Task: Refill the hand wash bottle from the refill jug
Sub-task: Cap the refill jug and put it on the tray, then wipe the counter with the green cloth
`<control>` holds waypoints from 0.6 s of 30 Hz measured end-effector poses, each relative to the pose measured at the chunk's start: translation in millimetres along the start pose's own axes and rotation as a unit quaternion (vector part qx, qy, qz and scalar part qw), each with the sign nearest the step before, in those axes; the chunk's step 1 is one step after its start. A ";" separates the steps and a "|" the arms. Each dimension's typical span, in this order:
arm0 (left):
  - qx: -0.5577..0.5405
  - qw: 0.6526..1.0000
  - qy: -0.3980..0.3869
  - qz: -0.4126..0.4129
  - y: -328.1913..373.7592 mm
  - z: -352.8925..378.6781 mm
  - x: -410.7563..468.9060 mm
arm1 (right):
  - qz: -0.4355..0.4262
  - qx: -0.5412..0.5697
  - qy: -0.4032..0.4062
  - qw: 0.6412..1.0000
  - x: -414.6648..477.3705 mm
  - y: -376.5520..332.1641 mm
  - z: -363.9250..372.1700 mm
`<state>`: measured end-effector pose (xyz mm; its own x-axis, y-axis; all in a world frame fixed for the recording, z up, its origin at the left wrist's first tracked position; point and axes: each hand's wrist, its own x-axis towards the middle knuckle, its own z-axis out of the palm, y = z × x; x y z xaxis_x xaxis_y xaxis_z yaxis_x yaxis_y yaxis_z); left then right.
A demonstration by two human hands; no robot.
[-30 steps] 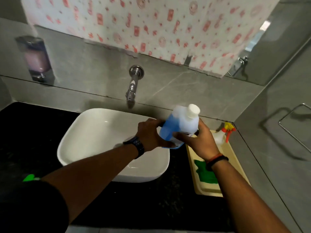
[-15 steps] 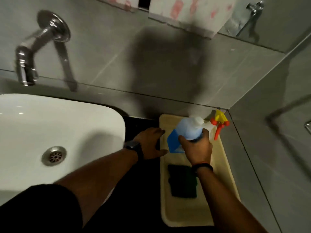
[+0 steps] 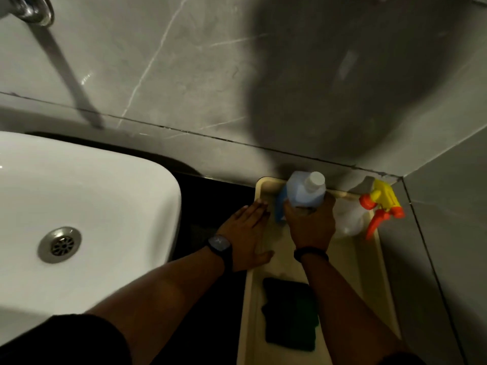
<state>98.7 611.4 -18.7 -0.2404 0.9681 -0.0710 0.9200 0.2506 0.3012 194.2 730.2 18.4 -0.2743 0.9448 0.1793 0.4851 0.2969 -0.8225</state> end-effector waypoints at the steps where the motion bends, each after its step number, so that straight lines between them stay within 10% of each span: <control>1: 0.004 1.000 0.000 0.001 -0.1 -0.1 -0.1 | 0.006 0.003 -0.001 1.000 2.6 -0.5 2.4; 10: 0.015 0.998 -0.055 0.009 8.2 -15.5 -4.9 | -0.044 -0.123 -0.060 0.990 -42.3 23.9 -32.7; 18: 0.076 0.994 -0.051 0.051 25.9 -5.5 -34.8 | -0.201 -0.367 -0.284 0.863 -124.4 75.7 -77.8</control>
<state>129.2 584.1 -3.2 -0.1169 0.9823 -0.1462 0.9760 0.1409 0.1660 329.6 645.8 -24.1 -0.8045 0.5864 -0.0944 0.5937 0.7896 -0.1550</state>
